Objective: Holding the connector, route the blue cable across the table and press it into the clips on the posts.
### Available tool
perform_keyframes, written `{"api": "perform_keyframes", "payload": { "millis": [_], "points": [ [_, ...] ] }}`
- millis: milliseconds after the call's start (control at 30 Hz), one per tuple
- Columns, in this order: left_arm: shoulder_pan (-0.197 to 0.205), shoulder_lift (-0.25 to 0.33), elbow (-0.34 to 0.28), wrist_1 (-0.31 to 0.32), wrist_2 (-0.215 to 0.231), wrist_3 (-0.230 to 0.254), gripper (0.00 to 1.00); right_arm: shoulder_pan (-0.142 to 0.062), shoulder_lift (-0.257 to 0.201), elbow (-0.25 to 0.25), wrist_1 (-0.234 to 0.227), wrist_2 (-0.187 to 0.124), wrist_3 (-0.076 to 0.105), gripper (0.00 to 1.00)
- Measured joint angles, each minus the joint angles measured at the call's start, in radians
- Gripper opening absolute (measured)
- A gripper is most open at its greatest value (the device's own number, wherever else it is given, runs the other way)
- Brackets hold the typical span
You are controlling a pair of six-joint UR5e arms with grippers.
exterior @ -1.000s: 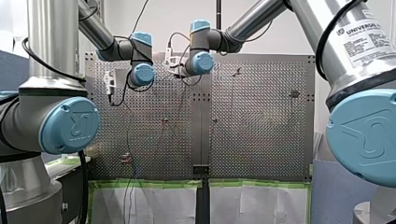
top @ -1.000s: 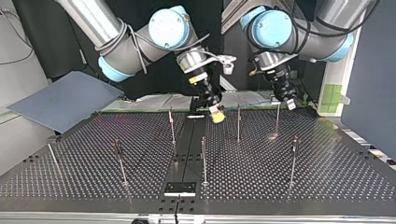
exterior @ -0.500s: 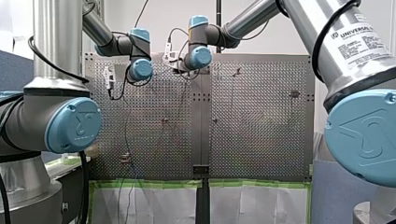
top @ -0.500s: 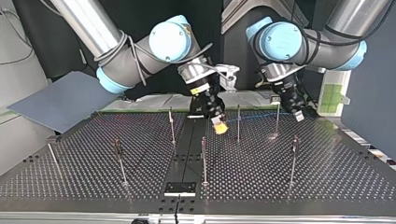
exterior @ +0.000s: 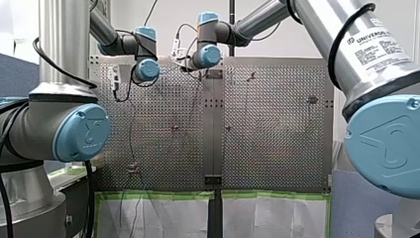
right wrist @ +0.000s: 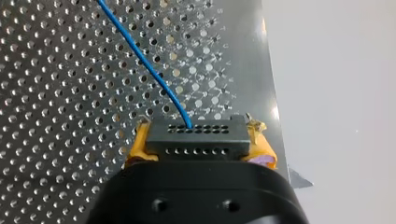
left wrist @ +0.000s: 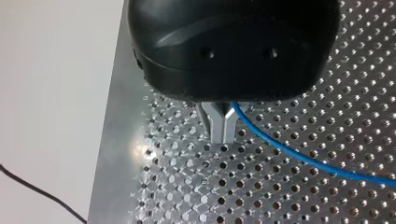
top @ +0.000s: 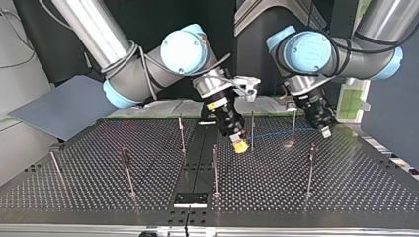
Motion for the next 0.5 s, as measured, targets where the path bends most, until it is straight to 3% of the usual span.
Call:
{"api": "perform_keyframes", "payload": {
  "millis": [500],
  "points": [
    [0.062,-0.032,0.044,-0.007,0.049,-0.001,0.02,0.014,0.033,-0.033,0.001,0.000,0.005,0.00]
  ]
}}
